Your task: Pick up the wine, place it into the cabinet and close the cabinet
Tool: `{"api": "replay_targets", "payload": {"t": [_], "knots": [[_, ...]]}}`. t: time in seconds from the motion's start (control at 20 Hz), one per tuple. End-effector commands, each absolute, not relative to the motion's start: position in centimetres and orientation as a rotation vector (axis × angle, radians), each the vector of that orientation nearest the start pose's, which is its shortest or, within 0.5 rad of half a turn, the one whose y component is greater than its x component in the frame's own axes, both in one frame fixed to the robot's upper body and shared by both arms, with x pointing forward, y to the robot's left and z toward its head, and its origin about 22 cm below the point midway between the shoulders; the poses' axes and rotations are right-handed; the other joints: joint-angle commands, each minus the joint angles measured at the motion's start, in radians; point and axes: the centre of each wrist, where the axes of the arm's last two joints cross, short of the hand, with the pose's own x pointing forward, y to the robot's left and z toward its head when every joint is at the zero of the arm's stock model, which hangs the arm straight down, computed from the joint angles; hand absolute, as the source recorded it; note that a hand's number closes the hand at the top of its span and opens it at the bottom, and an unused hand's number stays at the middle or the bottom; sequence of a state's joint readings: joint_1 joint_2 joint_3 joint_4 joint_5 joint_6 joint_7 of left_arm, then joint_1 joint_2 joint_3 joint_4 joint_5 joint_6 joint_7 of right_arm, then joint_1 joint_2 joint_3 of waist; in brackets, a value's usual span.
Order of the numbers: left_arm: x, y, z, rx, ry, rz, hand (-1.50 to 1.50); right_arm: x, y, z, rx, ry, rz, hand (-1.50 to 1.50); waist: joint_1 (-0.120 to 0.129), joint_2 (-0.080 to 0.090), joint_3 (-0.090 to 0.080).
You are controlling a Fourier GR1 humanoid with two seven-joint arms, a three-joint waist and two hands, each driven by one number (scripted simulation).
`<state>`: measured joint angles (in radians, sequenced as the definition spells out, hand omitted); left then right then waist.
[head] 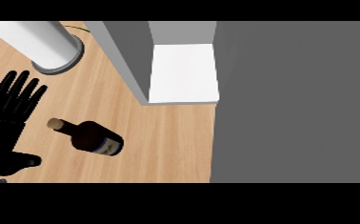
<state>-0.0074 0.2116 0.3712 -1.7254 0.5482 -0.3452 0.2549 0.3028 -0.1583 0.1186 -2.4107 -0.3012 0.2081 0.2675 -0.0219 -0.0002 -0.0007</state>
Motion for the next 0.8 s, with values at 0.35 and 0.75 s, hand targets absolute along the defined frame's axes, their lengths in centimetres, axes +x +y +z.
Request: {"api": "replay_targets", "payload": {"t": [0.35, 0.75], "knots": [[24.8, 36.2, -0.8, -0.265, -1.555, 0.087, -1.50, 10.2, -24.0, 17.0, 0.461, -1.879, 0.225, -1.50, 0.001, 0.001, -0.001], [25.2, 35.6, -5.1, -0.405, -1.492, 0.090, -1.50, 10.9, -24.1, 16.4, 0.442, -1.885, 0.240, -1.50, 0.006, 0.001, 0.000]]}}
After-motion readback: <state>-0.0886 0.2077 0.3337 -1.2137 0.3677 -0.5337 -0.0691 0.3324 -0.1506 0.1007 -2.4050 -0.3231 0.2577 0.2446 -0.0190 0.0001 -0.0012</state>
